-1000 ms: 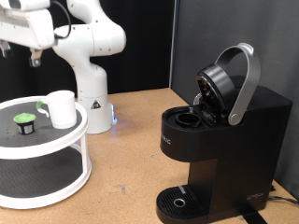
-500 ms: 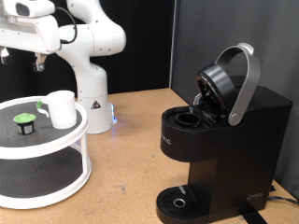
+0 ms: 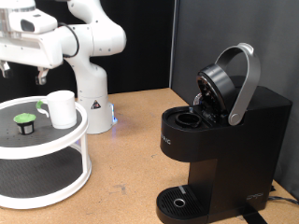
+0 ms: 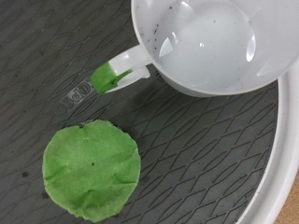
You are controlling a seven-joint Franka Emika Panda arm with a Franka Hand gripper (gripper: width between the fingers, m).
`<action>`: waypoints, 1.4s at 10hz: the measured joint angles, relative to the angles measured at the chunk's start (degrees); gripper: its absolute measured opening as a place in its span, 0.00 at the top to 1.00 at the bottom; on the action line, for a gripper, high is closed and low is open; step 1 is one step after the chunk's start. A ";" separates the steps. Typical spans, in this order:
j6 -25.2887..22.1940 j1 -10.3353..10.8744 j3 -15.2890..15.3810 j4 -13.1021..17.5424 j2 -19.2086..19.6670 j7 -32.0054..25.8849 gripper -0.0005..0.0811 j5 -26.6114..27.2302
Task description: Make a cup of coffee with the keurig machine
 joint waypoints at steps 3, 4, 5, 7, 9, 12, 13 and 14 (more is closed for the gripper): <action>3.83 -1.66 -0.55 -3.34 0.01 0.24 0.01 -0.61; 4.50 -1.96 -0.61 -4.09 0.04 0.20 0.01 -1.05; 5.18 -2.25 -0.79 -4.84 0.09 0.20 0.01 -1.75; 6.86 -2.99 -1.15 -6.37 0.33 0.20 0.01 -3.46; 9.65 -3.67 -2.01 -7.85 0.50 0.21 0.01 -4.93; 12.08 -4.22 -2.58 -8.73 1.16 0.37 0.01 -5.22; 12.35 -4.23 -2.58 -8.73 1.63 0.54 0.01 -5.24; 13.03 -4.27 -2.59 -8.77 2.31 0.65 0.01 -5.52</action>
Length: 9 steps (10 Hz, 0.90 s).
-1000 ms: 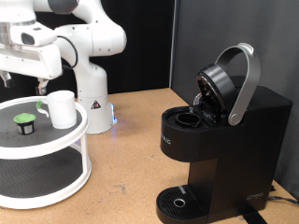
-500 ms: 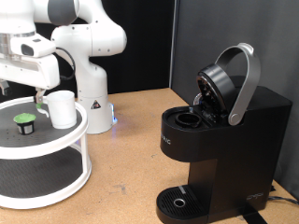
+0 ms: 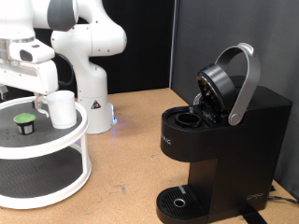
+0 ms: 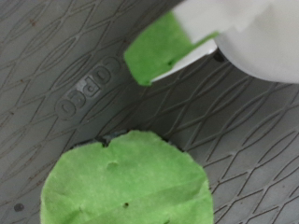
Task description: Make a cup of coffee with the keurig machine
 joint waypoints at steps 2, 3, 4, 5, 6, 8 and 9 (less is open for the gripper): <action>2.12 -0.41 -0.04 -0.41 1.43 0.37 0.01 -1.10; 3.37 -0.47 -0.22 -0.68 2.05 0.40 0.01 -1.21; 4.46 -0.48 -0.50 -0.86 2.63 0.41 0.01 -1.24; 5.90 -0.48 -0.78 -1.17 3.27 0.41 0.01 -1.24; 6.68 -0.48 -0.96 -1.39 3.89 0.41 0.01 -1.24; 7.49 -0.47 -1.27 -1.84 4.83 0.30 0.01 -1.23; 7.69 -0.44 -1.40 -2.14 5.02 0.11 0.01 -1.18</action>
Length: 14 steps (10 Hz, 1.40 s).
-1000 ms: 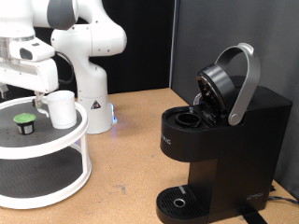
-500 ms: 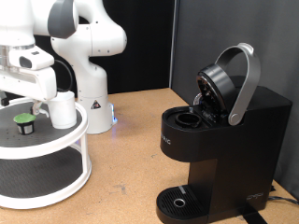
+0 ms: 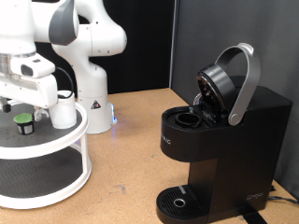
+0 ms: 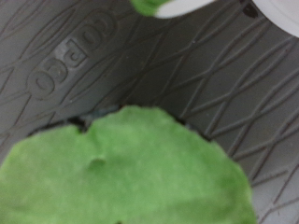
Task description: Make a cup of coffee with the keurig machine
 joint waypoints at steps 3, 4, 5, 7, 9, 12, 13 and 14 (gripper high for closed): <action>0.62 0.08 -0.11 -0.48 0.15 -0.21 0.01 0.25; 0.80 0.08 -0.11 -0.58 0.15 -0.21 0.01 0.25; 1.02 0.08 -0.11 -0.72 0.16 -0.21 0.01 0.25; 1.33 0.10 -0.18 -0.99 0.21 -0.21 0.01 0.44; 1.54 0.36 -0.50 -1.09 0.24 -0.21 0.01 1.12; 1.74 1.68 -0.66 -1.04 0.20 -0.30 0.01 3.81; 1.74 2.36 -0.65 -0.93 0.18 -0.40 0.01 4.80; 1.74 2.93 -0.62 -0.87 0.17 -0.41 0.01 5.37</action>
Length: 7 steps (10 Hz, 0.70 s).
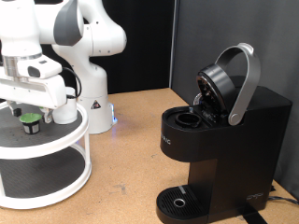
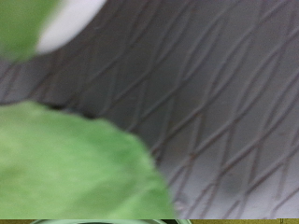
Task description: Make a cup of coffee with the keurig machine
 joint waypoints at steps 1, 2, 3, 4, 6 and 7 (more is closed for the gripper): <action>-0.01 0.31 0.06 -0.01 0.00 0.00 0.01 0.10; -0.25 0.42 0.12 -0.02 0.00 0.00 0.01 0.11; -0.56 0.42 0.15 -0.08 0.00 -0.03 0.01 0.03; -1.14 0.41 0.15 -0.12 0.00 -0.18 0.01 -0.18; -1.96 0.29 0.13 -0.27 0.00 -0.59 0.01 -0.70; -1.98 0.22 0.13 -0.35 0.00 -0.60 0.01 -0.89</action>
